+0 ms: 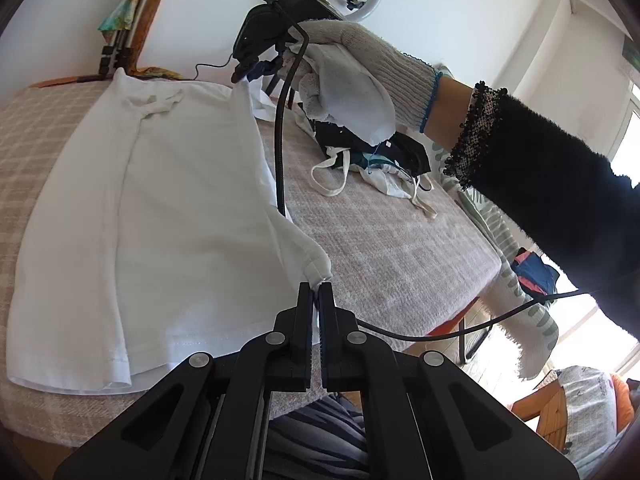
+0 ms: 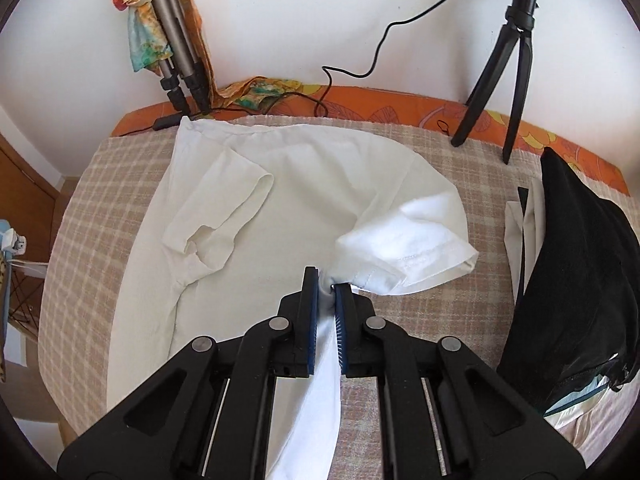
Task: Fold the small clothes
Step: 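Fold the held side over onto the first fold and open the right tool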
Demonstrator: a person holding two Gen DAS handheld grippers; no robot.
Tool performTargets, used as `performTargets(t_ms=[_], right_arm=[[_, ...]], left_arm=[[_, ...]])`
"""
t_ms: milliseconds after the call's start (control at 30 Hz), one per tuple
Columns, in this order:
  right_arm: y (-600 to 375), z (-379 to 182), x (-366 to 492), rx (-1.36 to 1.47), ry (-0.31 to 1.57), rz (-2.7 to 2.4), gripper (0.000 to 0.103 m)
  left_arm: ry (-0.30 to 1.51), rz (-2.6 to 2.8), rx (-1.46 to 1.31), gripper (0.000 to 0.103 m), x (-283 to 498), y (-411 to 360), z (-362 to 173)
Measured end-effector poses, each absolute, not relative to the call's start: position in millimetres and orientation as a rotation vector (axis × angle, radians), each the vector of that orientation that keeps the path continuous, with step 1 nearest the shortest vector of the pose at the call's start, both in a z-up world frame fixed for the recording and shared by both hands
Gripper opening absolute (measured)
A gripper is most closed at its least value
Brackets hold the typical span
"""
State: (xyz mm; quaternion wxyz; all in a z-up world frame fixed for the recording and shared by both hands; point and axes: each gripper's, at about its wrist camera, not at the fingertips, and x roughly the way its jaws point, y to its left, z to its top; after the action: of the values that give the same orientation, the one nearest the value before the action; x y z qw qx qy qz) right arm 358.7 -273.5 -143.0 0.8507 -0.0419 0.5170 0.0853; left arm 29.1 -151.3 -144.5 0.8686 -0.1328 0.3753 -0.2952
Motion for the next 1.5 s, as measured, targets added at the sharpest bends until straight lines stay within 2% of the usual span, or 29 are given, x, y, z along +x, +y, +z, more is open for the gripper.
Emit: performTargets(t_ms=[233, 400, 500, 567, 600, 700, 800, 1033, 1267, 1300, 1333, 1367, 1400, 1500], right_arm=[[-206, -171, 368, -0.245, 1.117, 0.218, 0.009], [-195, -199, 374, -0.257, 1.193, 0.247, 0.010], [-206, -193, 370, -0.205, 1.200, 0.295, 0.023], [-222, -176, 362, -0.124, 1.174, 0.357, 0.039], [-232, -165, 357, -0.072, 1.154, 0.400, 0.041], [-269, -135, 346, 0.029, 1.060, 0.438, 0.042], [-313, -130, 352, 0.072, 1.021, 0.314, 0.048], [-371, -174, 388, 0.323, 1.084, 0.239, 0.051], [-365, -214, 401, 0.369, 1.111, 0.300, 0.052], [-365, -216, 402, 0.386, 1.115, 0.320, 0.052], [-365, -217, 402, 0.405, 1.114, 0.344, 0.041], [-365, -215, 401, 0.422, 1.118, 0.370, 0.015], [-365, -211, 401, 0.426, 1.114, 0.381, 0.007], [-365, -190, 400, 0.403, 1.071, 0.375, 0.006]], left_arm=[[0.821, -0.550, -0.289, 0.001, 33, -127, -157], [0.886, -0.521, -0.280, 0.002, 37, -119, -168], [0.895, -0.505, -0.274, 0.018, 34, -111, -165], [0.870, -0.513, -0.288, 0.018, 29, -102, -159], [0.856, -0.508, -0.291, 0.018, 27, -96, -155], [0.802, -0.462, -0.291, 0.018, 24, -75, -142], [0.764, -0.382, -0.280, 0.018, 30, -52, -135], [0.778, -0.240, -0.276, 0.018, 53, -13, -148], [0.798, -0.217, -0.281, 0.018, 53, -10, -157], [0.800, -0.216, -0.280, 0.018, 54, -10, -158], [0.801, -0.216, -0.281, 0.018, 55, -10, -158], [0.800, -0.214, -0.283, 0.018, 55, -9, -158], [0.799, -0.212, -0.286, 0.018, 56, -9, -158], [0.794, -0.212, -0.297, 0.018, 60, -6, -159]])
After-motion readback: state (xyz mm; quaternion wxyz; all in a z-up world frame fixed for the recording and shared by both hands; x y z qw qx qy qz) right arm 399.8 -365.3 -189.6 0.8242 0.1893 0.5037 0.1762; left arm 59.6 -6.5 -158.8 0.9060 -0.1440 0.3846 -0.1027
